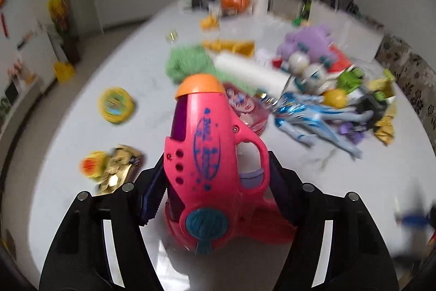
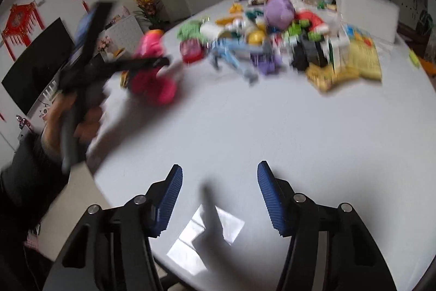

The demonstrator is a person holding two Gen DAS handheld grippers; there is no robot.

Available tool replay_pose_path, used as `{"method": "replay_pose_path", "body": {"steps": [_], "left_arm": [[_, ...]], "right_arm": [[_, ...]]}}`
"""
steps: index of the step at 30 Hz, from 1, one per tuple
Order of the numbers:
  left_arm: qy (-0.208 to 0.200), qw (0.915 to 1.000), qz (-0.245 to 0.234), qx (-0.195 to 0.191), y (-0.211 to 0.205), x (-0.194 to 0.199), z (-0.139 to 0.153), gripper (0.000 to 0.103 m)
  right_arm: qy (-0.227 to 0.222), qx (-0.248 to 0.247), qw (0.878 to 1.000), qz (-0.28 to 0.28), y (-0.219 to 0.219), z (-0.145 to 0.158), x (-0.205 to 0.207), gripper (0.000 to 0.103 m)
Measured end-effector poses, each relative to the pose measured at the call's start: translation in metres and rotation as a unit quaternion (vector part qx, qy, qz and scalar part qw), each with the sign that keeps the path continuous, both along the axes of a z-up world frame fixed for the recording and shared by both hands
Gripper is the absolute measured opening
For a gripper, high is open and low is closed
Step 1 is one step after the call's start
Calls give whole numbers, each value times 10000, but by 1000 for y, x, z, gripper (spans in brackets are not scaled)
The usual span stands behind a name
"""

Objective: Collect trash
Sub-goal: 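Grasp the pink toy gun with the left tool while the right tool grasps the blue-silver figure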

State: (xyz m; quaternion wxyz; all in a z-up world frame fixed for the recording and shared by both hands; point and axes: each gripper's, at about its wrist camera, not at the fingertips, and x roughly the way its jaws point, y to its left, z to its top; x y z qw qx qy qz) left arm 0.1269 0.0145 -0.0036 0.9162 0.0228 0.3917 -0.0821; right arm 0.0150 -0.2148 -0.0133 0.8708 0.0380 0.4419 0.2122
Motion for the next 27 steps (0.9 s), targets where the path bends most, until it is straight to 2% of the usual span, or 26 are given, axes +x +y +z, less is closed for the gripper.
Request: {"method": "replay_pose_path", "body": {"steps": [3, 6, 7, 10, 13, 15, 16, 17, 18, 19, 23, 27], "left_arm": [[-424, 9983, -125, -376, 10, -42, 21, 66], [-632, 9966, -179, -492, 16, -78, 32, 66], [-652, 9964, -197, -510, 18, -84, 33, 66], [-715, 9957, -231, -540, 24, -109, 36, 66], [-729, 9948, -293, -647, 31, -128, 36, 66], [-682, 9941, -366, -758, 34, -134, 33, 66], [-654, 9941, -385, -773, 34, -136, 31, 66], [-643, 9942, -392, -766, 35, -140, 28, 66], [-648, 9942, -425, -741, 36, -143, 26, 66], [-647, 9945, -444, -694, 35, -146, 24, 66], [-560, 9943, -492, -757, 37, -151, 16, 66], [-581, 9939, -541, -770, 37, -160, 16, 66]], "right_arm": [[-306, -327, 9989, 110, 14, 18, 32, 60], [-820, -1090, 9890, 571, 48, 32, 68, 67], [-855, -1280, 9851, 770, 59, 33, 79, 67], [-781, -1810, 9725, 1240, 85, 26, 114, 67], [-473, -2291, 9595, 1568, 104, 12, 151, 65], [-4, -2566, 9521, 1662, 110, -6, 181, 67], [137, -2596, 9515, 1646, 110, -12, 190, 71], [302, -2284, 9610, 1529, 106, -13, 201, 71], [419, -2140, 9661, 1385, 102, -14, 208, 65], [487, -2081, 9679, 1325, 102, -13, 210, 64], [193, -2167, 9690, 1172, 103, -11, 179, 63], [76, -1441, 9849, 955, 80, 16, 135, 61]]}}
